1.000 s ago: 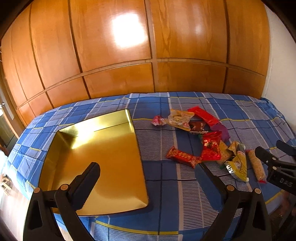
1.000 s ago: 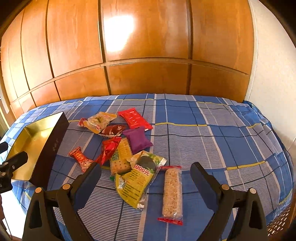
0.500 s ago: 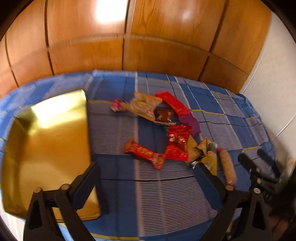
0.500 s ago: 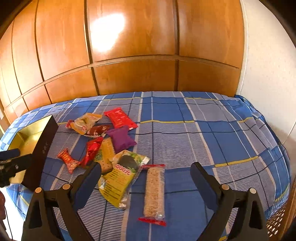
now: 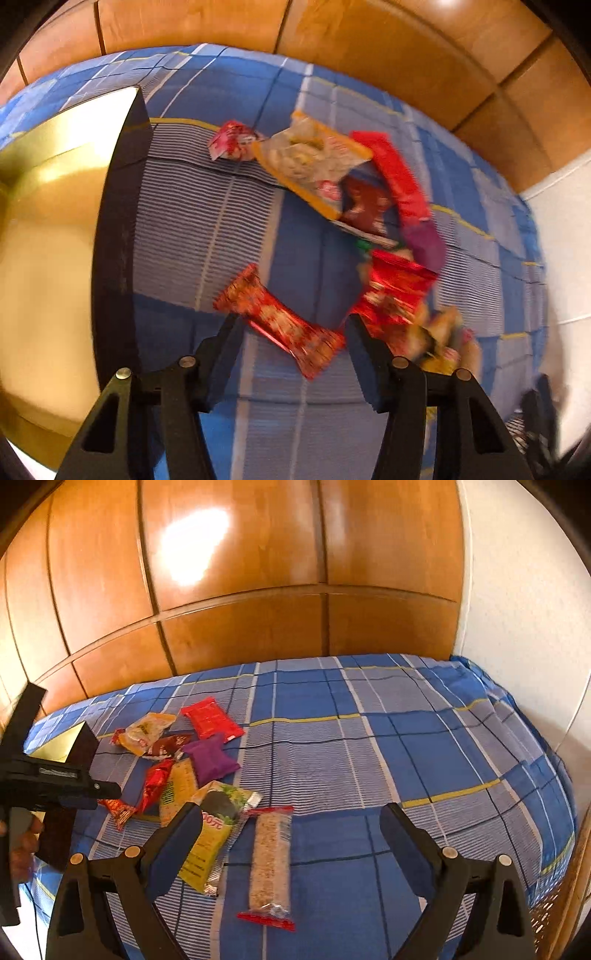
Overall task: Organize snacks
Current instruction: 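Grasp red candy packet with left tool while right tool grasps granola bar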
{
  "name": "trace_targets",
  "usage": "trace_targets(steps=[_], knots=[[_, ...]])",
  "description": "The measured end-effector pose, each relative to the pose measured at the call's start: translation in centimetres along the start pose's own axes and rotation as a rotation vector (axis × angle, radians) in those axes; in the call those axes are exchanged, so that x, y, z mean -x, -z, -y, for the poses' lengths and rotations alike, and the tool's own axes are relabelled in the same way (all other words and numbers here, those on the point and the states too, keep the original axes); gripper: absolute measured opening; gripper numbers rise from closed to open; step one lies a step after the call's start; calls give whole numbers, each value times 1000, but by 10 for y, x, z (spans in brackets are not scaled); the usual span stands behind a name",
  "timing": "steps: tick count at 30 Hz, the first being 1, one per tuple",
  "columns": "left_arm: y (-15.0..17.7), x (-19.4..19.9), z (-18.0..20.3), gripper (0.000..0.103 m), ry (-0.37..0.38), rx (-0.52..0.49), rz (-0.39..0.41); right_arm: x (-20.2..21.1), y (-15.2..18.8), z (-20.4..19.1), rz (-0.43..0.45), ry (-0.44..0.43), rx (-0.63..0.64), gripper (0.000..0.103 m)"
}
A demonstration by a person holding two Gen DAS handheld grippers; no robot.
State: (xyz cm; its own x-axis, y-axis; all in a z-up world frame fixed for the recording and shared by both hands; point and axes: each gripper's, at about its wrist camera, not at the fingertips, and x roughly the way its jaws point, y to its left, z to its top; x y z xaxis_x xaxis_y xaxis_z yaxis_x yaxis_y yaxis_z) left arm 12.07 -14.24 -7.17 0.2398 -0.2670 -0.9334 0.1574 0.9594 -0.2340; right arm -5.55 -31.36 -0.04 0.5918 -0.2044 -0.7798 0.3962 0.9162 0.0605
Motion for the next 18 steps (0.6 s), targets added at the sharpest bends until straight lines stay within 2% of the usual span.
trace_targets(steps=[2,3,5,6,9,11,13,18], knots=[[-3,-9,1,55,-32,-1,-4,-1,0,4,-3,-2,-12,98],[-4,-14,2,50,-47,-11,-2,-2,0,5,-5,-1,-15,98],[-1,-14,8,33,-84,-65,42,-2,0,8,-9,-2,-21,98],[0,-15,8,23,-76,-92,49,-3,0,11,-14,-4,-31,96],[14,-12,14,21,-76,-183,86,-10,-2,25,-59,-10,-107,79],[29,-10,14,21,-84,-238,116,-16,-1,33,-94,-26,-159,62],[38,-6,10,21,-82,-277,115,-24,1,37,-146,-51,-190,55],[52,-1,5,21,-37,-307,138,-46,12,23,-253,-133,-172,48]])
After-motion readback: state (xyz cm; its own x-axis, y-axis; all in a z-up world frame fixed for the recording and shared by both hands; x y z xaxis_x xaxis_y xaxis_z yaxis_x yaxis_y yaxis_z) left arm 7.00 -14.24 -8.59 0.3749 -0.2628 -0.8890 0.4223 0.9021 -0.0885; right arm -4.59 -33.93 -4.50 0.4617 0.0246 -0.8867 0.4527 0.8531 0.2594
